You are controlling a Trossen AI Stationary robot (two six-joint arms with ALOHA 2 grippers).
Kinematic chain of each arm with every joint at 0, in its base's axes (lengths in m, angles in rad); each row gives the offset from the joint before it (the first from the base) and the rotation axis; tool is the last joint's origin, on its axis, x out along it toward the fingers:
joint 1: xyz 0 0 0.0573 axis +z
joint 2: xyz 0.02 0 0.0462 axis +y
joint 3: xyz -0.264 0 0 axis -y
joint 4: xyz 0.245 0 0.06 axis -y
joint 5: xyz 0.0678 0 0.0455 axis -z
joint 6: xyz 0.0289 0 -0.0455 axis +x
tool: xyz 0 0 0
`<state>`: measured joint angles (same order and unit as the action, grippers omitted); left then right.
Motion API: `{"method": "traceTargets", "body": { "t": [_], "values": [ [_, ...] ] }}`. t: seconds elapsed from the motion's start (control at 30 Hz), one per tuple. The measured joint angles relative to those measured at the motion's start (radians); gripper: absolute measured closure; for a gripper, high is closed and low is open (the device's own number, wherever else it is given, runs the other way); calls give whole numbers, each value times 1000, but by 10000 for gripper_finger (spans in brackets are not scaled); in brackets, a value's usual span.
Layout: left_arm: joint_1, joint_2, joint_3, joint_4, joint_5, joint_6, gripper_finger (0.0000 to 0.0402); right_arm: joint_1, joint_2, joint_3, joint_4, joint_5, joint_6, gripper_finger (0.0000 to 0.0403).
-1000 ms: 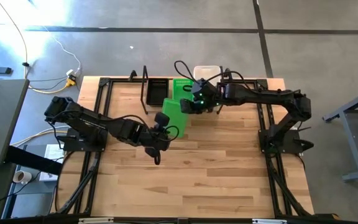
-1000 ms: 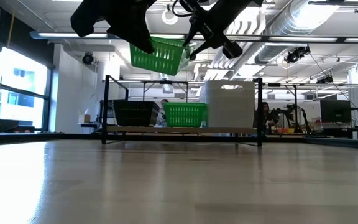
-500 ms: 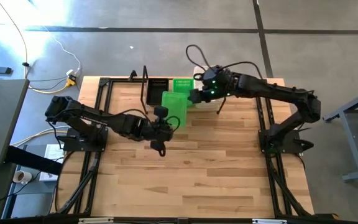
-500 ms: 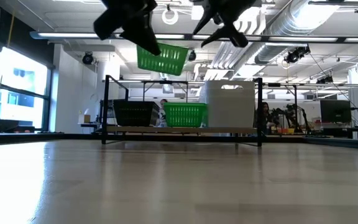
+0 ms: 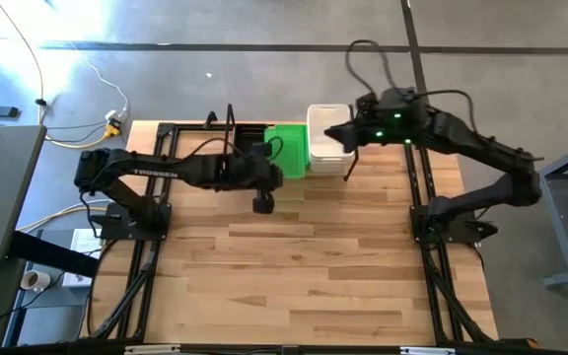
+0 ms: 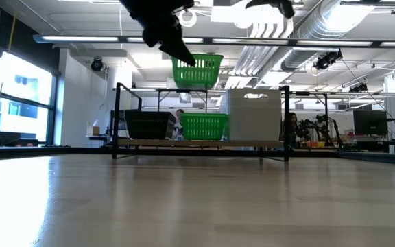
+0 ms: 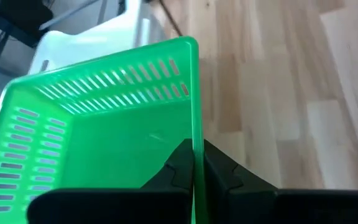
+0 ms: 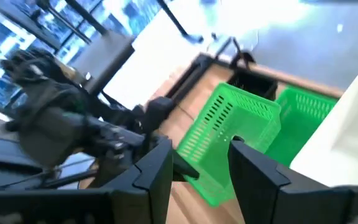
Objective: Stack baskets on shelf by color
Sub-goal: Stack the green bin on the stacked green bins on the shelf
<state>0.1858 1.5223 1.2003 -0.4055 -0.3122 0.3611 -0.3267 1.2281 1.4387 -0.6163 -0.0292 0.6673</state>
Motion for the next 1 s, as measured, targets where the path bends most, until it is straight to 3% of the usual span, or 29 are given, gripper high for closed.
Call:
{"method": "traceTargets", "body": {
  "t": [0.27,0.43,1.0],
  "values": [
    [136,59,0,79,143,30,401,-1,-122,0,0,48,-47,263],
    [176,112,-1,133,153,108,401,-1,-168,0,0,48,-72,263],
    [274,143,-1,164,280,124,401,0,-196,0,0,40,-97,263]
  ]
}}
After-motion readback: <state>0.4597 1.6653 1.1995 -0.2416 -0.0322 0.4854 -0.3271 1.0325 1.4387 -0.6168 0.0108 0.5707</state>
